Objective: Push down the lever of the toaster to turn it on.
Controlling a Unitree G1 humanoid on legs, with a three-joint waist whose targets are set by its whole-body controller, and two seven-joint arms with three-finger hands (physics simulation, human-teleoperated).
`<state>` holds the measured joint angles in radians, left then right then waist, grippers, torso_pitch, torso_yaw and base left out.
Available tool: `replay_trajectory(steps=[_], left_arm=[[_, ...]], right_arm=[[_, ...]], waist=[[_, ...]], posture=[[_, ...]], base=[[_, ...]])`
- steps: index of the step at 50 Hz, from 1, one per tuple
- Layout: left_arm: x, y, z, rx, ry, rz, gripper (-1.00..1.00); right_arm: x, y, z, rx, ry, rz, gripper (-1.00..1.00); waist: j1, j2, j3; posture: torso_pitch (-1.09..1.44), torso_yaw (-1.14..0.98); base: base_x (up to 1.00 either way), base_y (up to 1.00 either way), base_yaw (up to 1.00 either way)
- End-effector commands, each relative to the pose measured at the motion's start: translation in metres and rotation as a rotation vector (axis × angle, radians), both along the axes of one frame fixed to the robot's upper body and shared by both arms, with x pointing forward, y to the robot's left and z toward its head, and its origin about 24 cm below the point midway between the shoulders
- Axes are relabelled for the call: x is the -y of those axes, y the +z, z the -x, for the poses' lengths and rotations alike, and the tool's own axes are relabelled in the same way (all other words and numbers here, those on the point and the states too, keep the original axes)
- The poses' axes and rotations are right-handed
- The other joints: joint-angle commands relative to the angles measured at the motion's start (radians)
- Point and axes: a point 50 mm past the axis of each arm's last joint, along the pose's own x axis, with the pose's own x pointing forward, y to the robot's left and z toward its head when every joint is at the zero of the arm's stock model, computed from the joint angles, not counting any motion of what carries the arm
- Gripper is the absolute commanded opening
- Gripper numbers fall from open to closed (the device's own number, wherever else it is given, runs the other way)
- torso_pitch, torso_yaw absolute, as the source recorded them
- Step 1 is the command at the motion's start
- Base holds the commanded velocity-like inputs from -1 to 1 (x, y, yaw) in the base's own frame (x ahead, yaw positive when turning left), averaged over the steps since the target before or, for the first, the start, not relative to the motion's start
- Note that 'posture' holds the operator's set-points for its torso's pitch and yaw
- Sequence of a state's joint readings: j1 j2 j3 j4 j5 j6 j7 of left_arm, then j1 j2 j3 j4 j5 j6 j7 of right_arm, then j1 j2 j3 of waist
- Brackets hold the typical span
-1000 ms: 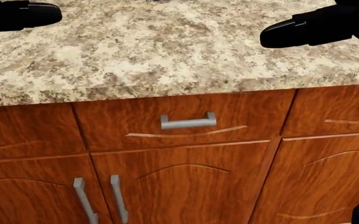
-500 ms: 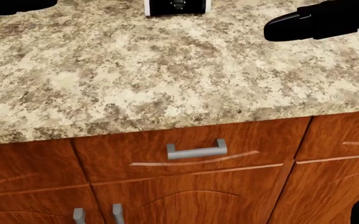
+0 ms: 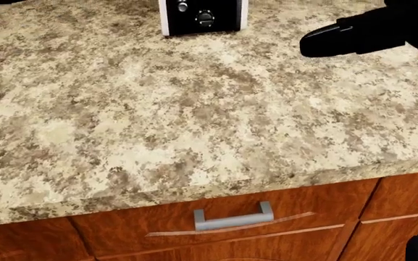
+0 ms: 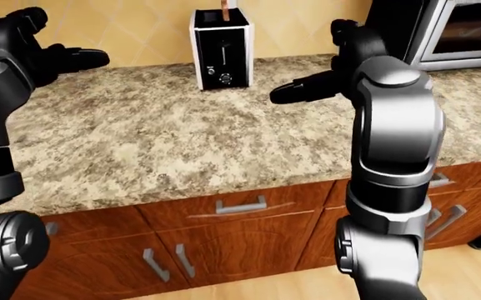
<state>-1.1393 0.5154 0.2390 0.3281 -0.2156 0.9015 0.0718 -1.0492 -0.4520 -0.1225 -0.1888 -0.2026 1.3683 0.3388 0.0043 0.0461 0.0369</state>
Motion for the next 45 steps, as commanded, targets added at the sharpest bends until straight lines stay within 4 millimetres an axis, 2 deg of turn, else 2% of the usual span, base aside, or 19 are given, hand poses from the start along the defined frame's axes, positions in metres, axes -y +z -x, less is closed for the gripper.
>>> replay_trajectory(steps=[1, 5, 7, 8, 9, 10, 11, 17, 19, 21, 22, 24, 27, 31, 33, 35, 36, 38, 45], left_arm=[[0.003, 0.029, 0.007, 0.123, -0.02, -0.016, 1.0], [0.0, 0.028, 0.006, 0.114, -0.01, -0.016, 1.0], [0.0, 0.029, 0.006, 0.111, -0.01, -0.015, 1.0], [0.0, 0.029, 0.006, 0.111, -0.01, -0.015, 1.0], [0.0, 0.029, 0.006, 0.109, -0.011, -0.014, 1.0], [0.0, 0.028, 0.006, 0.105, -0.014, -0.016, 1.0], [-0.001, 0.028, 0.007, 0.107, -0.014, -0.018, 1.0], [-0.007, 0.029, 0.008, 0.119, -0.004, -0.022, 1.0], [-0.011, 0.03, 0.008, 0.122, 0.008, -0.008, 1.0], [-0.015, 0.03, 0.009, 0.123, 0.017, 0.0, 1.0], [-0.015, 0.028, 0.008, 0.106, 0.009, -0.006, 1.0], [-0.016, 0.028, 0.009, 0.109, 0.014, -0.009, 1.0], [-0.017, 0.029, 0.009, 0.11, 0.017, -0.006, 1.0], [-0.019, 0.03, 0.01, 0.11, 0.024, -0.002, 1.0], [-0.021, 0.031, 0.01, 0.109, 0.031, -0.001, 1.0], [-0.023, 0.03, 0.01, 0.106, 0.037, 0.0, 1.0], [-0.023, 0.03, 0.01, 0.106, 0.039, 0.001, 1.0], [-0.025, 0.03, 0.01, 0.104, 0.042, 0.006, 1.0], [-0.027, 0.031, 0.015, 0.117, 0.016, -0.004, 1.0]], right_arm=[[0.004, 0.022, 0.008, 0.11, -0.028, 0.018, 1.0], [0.004, 0.024, 0.007, 0.111, -0.028, 0.02, 1.0], [0.004, 0.025, 0.007, 0.109, -0.031, 0.023, 1.0], [0.003, 0.025, 0.007, 0.109, -0.03, 0.024, 1.0], [0.003, 0.025, 0.007, 0.11, -0.03, 0.024, 1.0], [0.003, 0.024, 0.007, 0.109, -0.03, 0.024, 1.0], [0.004, 0.023, 0.008, 0.109, -0.03, 0.022, 1.0], [0.004, 0.022, 0.008, 0.109, -0.03, 0.019, 1.0], [0.004, 0.023, 0.008, 0.109, -0.03, 0.018, 1.0], [0.004, 0.022, 0.008, 0.109, -0.03, 0.018, 1.0], [0.004, 0.022, 0.007, 0.108, -0.03, 0.017, 1.0], [0.003, 0.022, 0.007, 0.107, -0.028, 0.018, 1.0], [0.003, 0.022, 0.007, 0.107, -0.028, 0.019, 1.0], [0.003, 0.022, 0.008, 0.108, -0.029, 0.018, 1.0], [0.003, 0.022, 0.008, 0.108, -0.028, 0.018, 1.0], [0.003, 0.022, 0.008, 0.108, -0.03, 0.018, 1.0], [0.003, 0.022, 0.008, 0.108, -0.03, 0.017, 1.0], [0.003, 0.023, 0.008, 0.108, -0.028, 0.019, 1.0], [0.0, 0.025, 0.008, 0.117, -0.012, 0.025, 1.0]], waist=[[-0.005, 0.002, -0.028], [0.003, -0.043, -0.021], [0.01, -0.088, -0.028], [0.012, -0.125, -0.038], [0.005, -0.078, -0.026], [0.009, -0.101, -0.023], [0.006, -0.101, -0.024], [-0.003, -0.046, -0.012], [-0.01, -0.014, -0.013], [-0.018, 0.045, -0.029], [-0.016, 0.03, -0.03], [-0.016, 0.04, -0.02], [-0.008, 0.015, -0.029], [-0.001, -0.022, -0.017], [0.005, -0.053, -0.02], [0.011, -0.111, -0.033], [0.01, -0.087, -0.031], [0.007, -0.098, -0.022], [-0.015, -0.049, -0.017]], posture=[[0.0, 0.0], [0.0, 0.0], [0.0, 0.0], [0.0, 0.0], [0.0, 0.0], [0.0, 0.0], [0.0, 0.0], [0.0, 0.0], [0.0, 0.0], [0.0, 0.0], [0.0, 0.0], [0.0, 0.0], [0.0, 0.0], [0.0, 0.0], [0.0, 0.0], [0.0, 0.0], [0.0, 0.0], [0.0, 0.0], [0.0, 0.0]], base=[[0.2, 0.0, 0.0], [0.2, 0.0, 0.0], [0.2, 0.0, 0.0], [0.2, 0.0, 0.0], [0.2, 0.0, 0.0], [0.2, 0.0, 0.0], [0.2, 0.0, 0.0], [0.2, 0.0, 0.0], [0.2, 0.0, 0.0], [0.2, 0.0, 0.0], [0.2, 0.0, 0.0], [0.2, 0.0, 0.0], [0.2, 0.0, 0.0], [0.21, 0.0, 0.0], [0.2, 0.0, 0.0], [0.21, 0.0, 0.0], [0.2, 0.0, 0.0], [0.2, 0.0, 0.0], [0.08, 0.0, 0.0]])
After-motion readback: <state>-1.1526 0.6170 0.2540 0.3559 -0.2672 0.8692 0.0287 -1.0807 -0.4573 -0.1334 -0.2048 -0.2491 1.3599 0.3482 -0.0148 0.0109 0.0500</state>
